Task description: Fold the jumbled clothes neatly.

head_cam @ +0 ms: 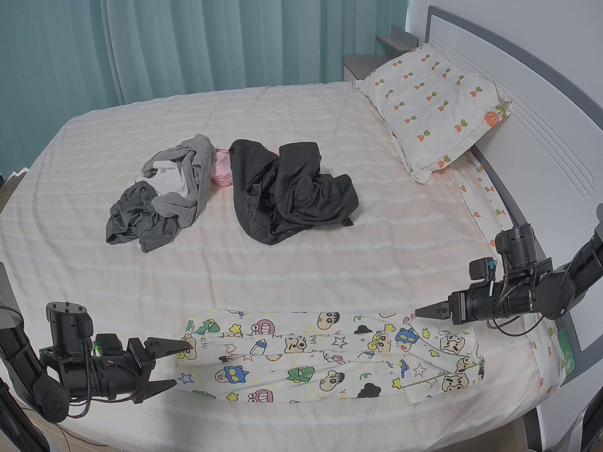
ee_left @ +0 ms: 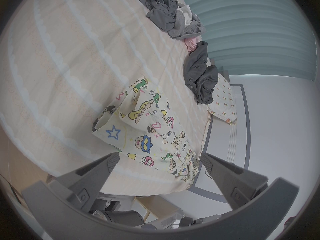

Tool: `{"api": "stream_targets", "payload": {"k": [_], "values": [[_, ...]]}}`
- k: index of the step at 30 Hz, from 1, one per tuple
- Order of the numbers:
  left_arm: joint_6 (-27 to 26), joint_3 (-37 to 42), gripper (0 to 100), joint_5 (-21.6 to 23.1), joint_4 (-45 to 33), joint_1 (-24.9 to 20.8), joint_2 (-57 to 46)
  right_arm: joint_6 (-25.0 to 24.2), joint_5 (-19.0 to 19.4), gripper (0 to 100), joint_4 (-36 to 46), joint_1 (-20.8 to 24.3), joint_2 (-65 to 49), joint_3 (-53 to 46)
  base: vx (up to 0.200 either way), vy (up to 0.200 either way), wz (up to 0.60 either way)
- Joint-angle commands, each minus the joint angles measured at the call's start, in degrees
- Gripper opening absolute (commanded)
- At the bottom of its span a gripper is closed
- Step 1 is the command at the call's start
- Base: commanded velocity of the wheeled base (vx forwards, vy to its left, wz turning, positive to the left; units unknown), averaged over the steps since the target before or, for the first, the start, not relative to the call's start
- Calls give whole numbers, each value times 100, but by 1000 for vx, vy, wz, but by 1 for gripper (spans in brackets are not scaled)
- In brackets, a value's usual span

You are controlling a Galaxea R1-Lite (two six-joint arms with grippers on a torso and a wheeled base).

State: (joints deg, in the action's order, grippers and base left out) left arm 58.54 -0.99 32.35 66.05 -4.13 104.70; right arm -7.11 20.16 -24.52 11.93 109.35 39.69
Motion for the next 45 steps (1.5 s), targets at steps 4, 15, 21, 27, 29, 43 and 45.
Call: {"api": "stream_targets", "payload": {"k": [4,15,21,27,29,43,45], "values": [[0,55,100,-1,-4,0,6,1344,32,100,175,-297,1273,504,0,0,0],[8,55,100,-1,-22,0,6,1475,357,100,-36,-165,1510,777,0,0,0],[8,55,100,-36,-22,0,6,1458,383,0,-124,-156,1519,715,0,0,0],[17,64,100,-71,-22,0,6,1431,480,0,-528,-121,1493,531,0,0,0],[17,55,100,-71,-22,0,6,1405,471,0,-730,-68,1475,434,0,0,0],[26,64,100,-71,-66,0,-3,1405,330,0,-1354,63,1159,206,0,0,0],[26,55,100,-71,-66,0,-3,1405,330,0,-1381,55,1150,223,0,0,0]]}}
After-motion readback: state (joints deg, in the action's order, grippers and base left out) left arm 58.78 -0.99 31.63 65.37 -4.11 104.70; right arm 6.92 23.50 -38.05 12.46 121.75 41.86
